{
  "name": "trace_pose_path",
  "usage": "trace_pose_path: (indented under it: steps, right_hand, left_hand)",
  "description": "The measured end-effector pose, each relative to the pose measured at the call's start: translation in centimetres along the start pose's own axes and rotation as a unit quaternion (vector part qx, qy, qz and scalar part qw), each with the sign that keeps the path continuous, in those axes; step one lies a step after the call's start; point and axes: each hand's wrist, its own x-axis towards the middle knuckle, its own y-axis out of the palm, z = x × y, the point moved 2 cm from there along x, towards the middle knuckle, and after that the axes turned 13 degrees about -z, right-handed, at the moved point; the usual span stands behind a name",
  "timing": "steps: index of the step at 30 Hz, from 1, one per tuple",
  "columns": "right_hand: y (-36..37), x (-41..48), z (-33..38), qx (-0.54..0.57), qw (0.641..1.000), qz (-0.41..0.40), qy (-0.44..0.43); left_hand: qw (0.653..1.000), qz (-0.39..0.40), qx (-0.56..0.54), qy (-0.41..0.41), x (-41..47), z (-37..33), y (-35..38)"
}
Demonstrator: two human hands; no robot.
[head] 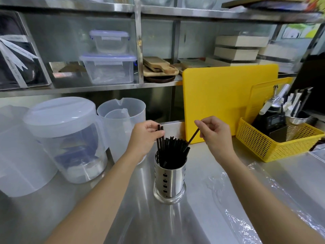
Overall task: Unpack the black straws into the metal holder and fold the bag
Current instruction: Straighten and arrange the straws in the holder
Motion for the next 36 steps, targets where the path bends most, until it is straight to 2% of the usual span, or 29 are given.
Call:
trace_pose_path:
  steps: [13, 17, 19, 22, 25, 27, 31, 36]
  right_hand:
    - [0.1, 0.3, -0.3, -0.024, 0.999, 0.022, 0.000]
    - [0.2, 0.3, -0.1, -0.019, 1.000, 0.021, 0.003]
    - [-0.1, 0.6, 0.5, -0.013, 1.000, 0.003, -0.010]
    - [-1.2, 1.4, 1.8, 0.005, 0.997, -0.070, -0.041]
    - [-2.2, 1.9, 2.5, 0.092, 0.984, -0.150, -0.020]
    - [-2.3, 1.9, 2.4, 0.149, 0.975, -0.165, 0.015]
    - [-1.5, 0.8, 1.6, 0.210, 0.967, -0.118, 0.087]
    - [-0.4, -1.1, 1.0, 0.190, 0.977, -0.039, 0.093]
  left_hand:
    - [0.998, -0.011, 0.043, -0.038, -0.1, -0.7, -0.1]
    - [0.999, -0.017, 0.040, -0.025, -0.3, -1.0, -0.1]
    - [0.999, -0.036, 0.024, 0.000, -0.2, -1.5, -0.3]
    - [0.993, -0.094, -0.076, 0.010, 0.2, -2.7, -1.1]
    - [0.974, -0.155, -0.161, -0.026, 0.7, -3.6, -2.1]
    - [0.968, -0.171, -0.175, -0.058, 1.0, -3.3, -2.3]
    - [0.963, -0.163, -0.184, -0.106, 0.7, -2.3, -2.0]
    - [0.966, -0.138, -0.192, -0.109, 0.1, -2.1, -1.3]
